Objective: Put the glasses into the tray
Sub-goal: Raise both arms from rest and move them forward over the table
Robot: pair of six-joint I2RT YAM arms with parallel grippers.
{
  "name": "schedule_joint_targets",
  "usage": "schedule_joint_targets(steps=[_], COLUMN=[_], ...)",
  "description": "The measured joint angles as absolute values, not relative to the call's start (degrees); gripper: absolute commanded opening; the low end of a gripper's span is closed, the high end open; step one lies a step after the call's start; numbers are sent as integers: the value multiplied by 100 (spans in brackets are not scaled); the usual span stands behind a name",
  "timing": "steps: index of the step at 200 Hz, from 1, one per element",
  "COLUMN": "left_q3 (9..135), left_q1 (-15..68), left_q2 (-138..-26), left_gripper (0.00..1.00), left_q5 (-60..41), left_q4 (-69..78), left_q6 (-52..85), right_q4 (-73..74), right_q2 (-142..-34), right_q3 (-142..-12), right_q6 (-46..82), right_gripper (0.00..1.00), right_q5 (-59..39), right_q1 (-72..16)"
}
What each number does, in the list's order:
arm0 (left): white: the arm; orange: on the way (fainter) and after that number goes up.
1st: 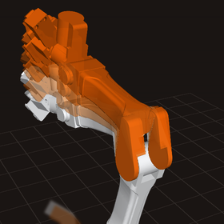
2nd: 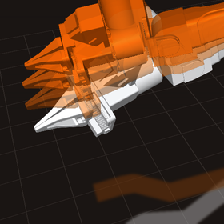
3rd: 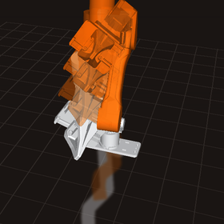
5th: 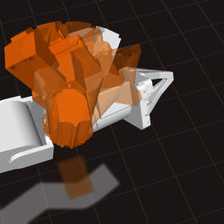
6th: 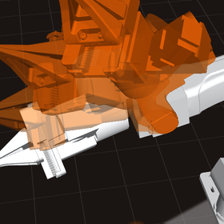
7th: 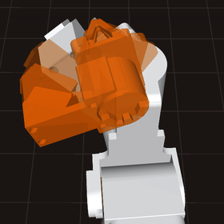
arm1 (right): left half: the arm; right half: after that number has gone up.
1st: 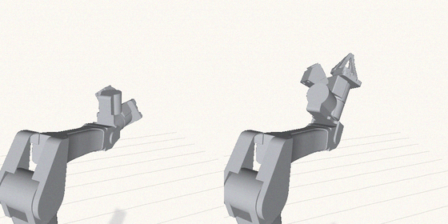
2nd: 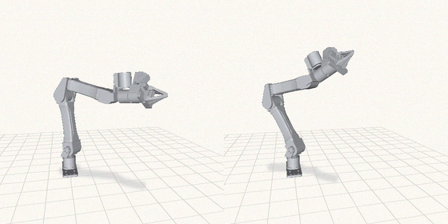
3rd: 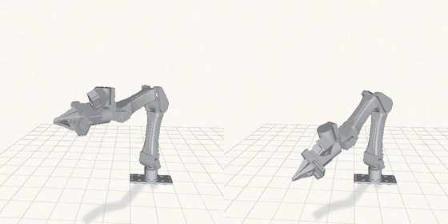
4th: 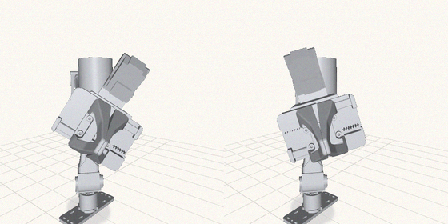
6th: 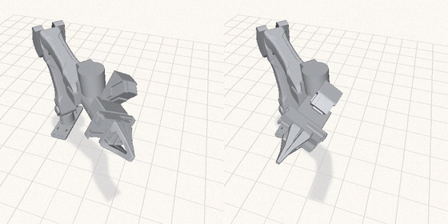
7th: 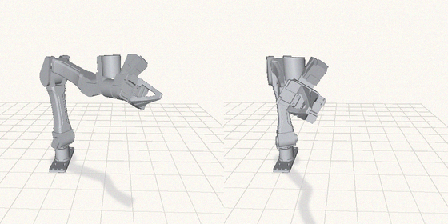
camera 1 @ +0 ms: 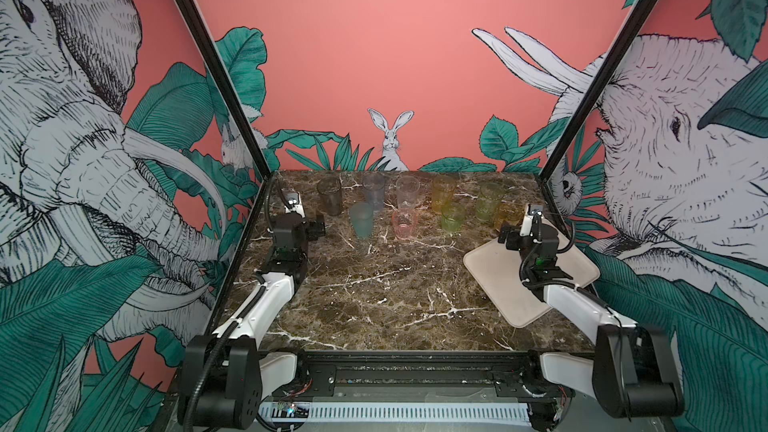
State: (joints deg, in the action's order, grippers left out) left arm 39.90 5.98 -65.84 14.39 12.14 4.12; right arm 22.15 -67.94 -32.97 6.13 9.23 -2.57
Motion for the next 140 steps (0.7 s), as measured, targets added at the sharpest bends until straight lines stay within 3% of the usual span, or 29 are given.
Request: schedule_joint_targets(steps=[42, 88, 140], left_q3=[5162, 5601, 6875], left_q1=[596, 596, 987], left_q2=[-6508, -6558, -7555], left_gripper=[100, 100, 97], left_q5=[644, -578, -1393], left_q4=[-510, -1461, -2976], left_q6=[1015, 1439, 1564], right_q4=[563, -631, -1369], right_q2=[-6198, -6143, -6171], right_q3=[-4171, -4875, -5240], right_q6=[1146, 1603, 1911], right_gripper=[99, 99, 99], right_q5=[548, -250, -1105], right_q1=[-248, -231, -231])
